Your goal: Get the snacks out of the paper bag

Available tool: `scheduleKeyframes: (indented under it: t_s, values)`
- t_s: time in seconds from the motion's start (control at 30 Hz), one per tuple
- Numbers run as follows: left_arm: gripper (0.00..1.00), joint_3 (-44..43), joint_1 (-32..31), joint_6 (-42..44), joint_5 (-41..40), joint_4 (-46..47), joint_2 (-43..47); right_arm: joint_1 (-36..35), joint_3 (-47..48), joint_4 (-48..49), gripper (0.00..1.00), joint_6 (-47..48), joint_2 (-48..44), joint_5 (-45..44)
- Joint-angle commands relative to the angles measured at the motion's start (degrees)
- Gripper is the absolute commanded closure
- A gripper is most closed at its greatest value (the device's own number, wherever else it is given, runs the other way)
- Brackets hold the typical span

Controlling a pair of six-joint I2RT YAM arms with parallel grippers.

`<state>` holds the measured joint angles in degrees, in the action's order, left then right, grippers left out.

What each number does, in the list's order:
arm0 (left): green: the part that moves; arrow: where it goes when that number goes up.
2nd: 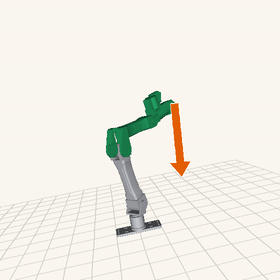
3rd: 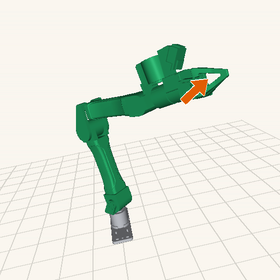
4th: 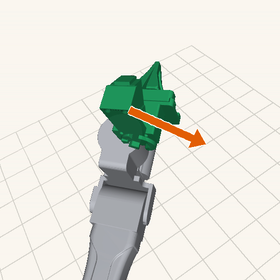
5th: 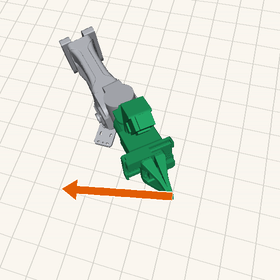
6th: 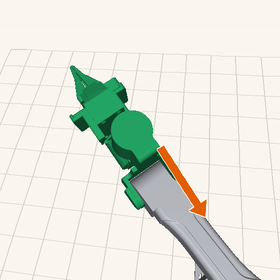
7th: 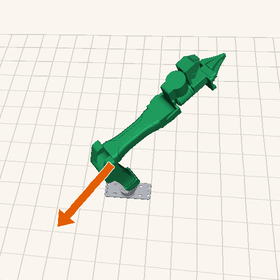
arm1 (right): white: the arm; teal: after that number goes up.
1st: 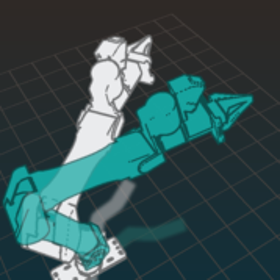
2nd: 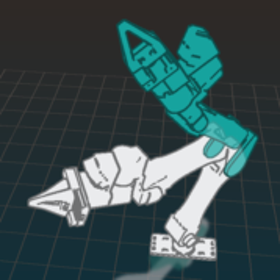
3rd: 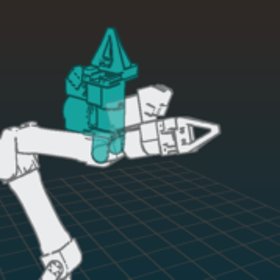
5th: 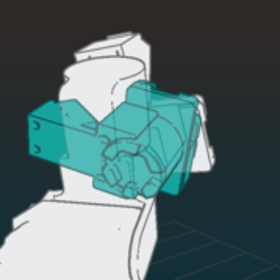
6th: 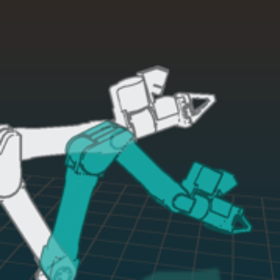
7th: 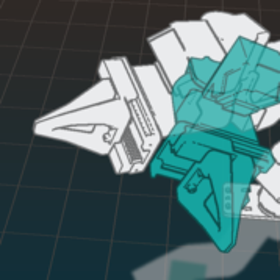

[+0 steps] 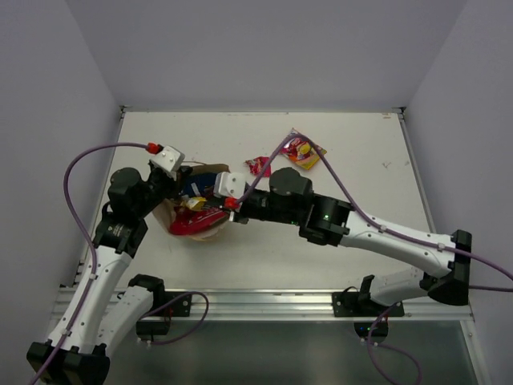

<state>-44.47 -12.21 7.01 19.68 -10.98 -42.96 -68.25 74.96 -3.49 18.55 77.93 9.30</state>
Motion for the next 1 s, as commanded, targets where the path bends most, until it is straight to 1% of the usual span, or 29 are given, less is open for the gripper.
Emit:
scheduleKeyframes:
  t_s: [0.0, 0.13, 0.2, 0.3, 0.33, 0.4, 0.43, 0.5, 0.53, 0.57, 0.6, 0.63, 0.67, 0.7, 0.77, 0.8, 0.9, 0.93, 0.97]
  values:
    - [1.00, -1.06, -0.36, -1.82, -3.68, -0.27, -0.72, 0.04, 1.77, -1.70, 1.00, 1.41, -7.69, -2.27]
    - [1.00, -1.41, -0.36, -1.91, -7.10, -0.36, -0.90, 1.71, 1.07, -3.10, 1.00, 0.53, -12.52, -4.46]
    - [1.00, -1.32, -0.36, -2.43, -8.16, -0.01, -1.16, 2.68, 0.02, -3.37, 1.00, 0.26, -14.20, -7.36]
    - [1.00, -1.06, -0.36, -3.22, -10.45, 0.70, -1.77, 7.85, -2.62, -3.63, 1.00, -1.57, -17.37, -8.34]
    - [1.00, -1.15, -0.36, -3.40, -11.24, 0.87, -2.12, 12.22, -3.84, -3.81, 1.00, -3.58, -18.51, -7.72]
    - [1.00, -0.97, -0.36, -3.93, -12.12, 1.66, -2.30, 16.72, -5.43, -3.81, 1.00, -4.92, -18.96, -7.19]
    - [1.00, -0.71, -0.36, -4.10, -12.91, 2.01, -2.56, 20.92, -6.48, -3.81, 1.00, -5.88, -18.78, -7.36]
    - [1.00, -0.27, -0.36, -4.28, -13.70, 2.98, -2.66, 24.55, -7.37, -3.81, 1.00, -6.24, -16.94, -8.07]
    - [1.00, 0.17, -0.36, -4.28, -14.23, 3.42, -2.74, 28.13, -7.81, -3.72, 1.00, -6.85, -15.98, -8.33]
    - [1.00, 0.35, -0.36, -4.28, -14.23, 3.77, -2.74, 29.74, -7.81, -3.46, 1.00, -7.38, -14.75, -8.77]
    - [1.00, 0.52, -0.36, -4.28, -14.32, 4.30, -2.74, 31.49, -7.90, -3.37, 1.00, -7.91, -12.04, -9.21]
    - [1.00, 0.78, -0.36, -4.37, -15.28, 4.65, -2.83, 35.25, -7.90, -3.20, 1.00, -9.39, -10.45, -9.21]
    - [1.00, 0.96, -0.36, -4.46, -15.55, 4.92, -2.74, 37.03, -7.90, -2.50, 1.00, -10.19, -8.69, -9.21]
    - [1.00, 1.05, -0.36, -4.37, -15.73, 5.01, -2.83, 40.61, -7.90, -2.06, 1.00, -10.98, -5.19, -9.65]
    - [1.00, 0.70, -0.36, -4.28, -16.08, 4.74, -2.83, 43.98, -7.55, -1.18, 1.00, -12.30, -1.40, -12.19]
    - [1.00, 0.61, -0.36, -4.28, -16.25, 4.31, -2.66, 46.95, -7.11, -0.56, 1.00, -12.48, 2.71, -13.24]
    - [1.00, 0.79, -0.36, -4.28, -16.61, 4.04, -1.78, 51.19, -3.78, -0.29, 1.00, -13.62, 9.32, -13.96]
    - [1.00, 0.70, -0.36, -4.28, -16.95, 3.87, -1.60, 53.11, -1.33, -0.21, 1.00, -13.36, 13.43, -14.39]
    - [1.00, 0.52, -0.36, -4.37, -17.22, 3.43, -1.51, 53.83, -0.09, -0.21, 1.00, -13.10, 15.48, -16.57]
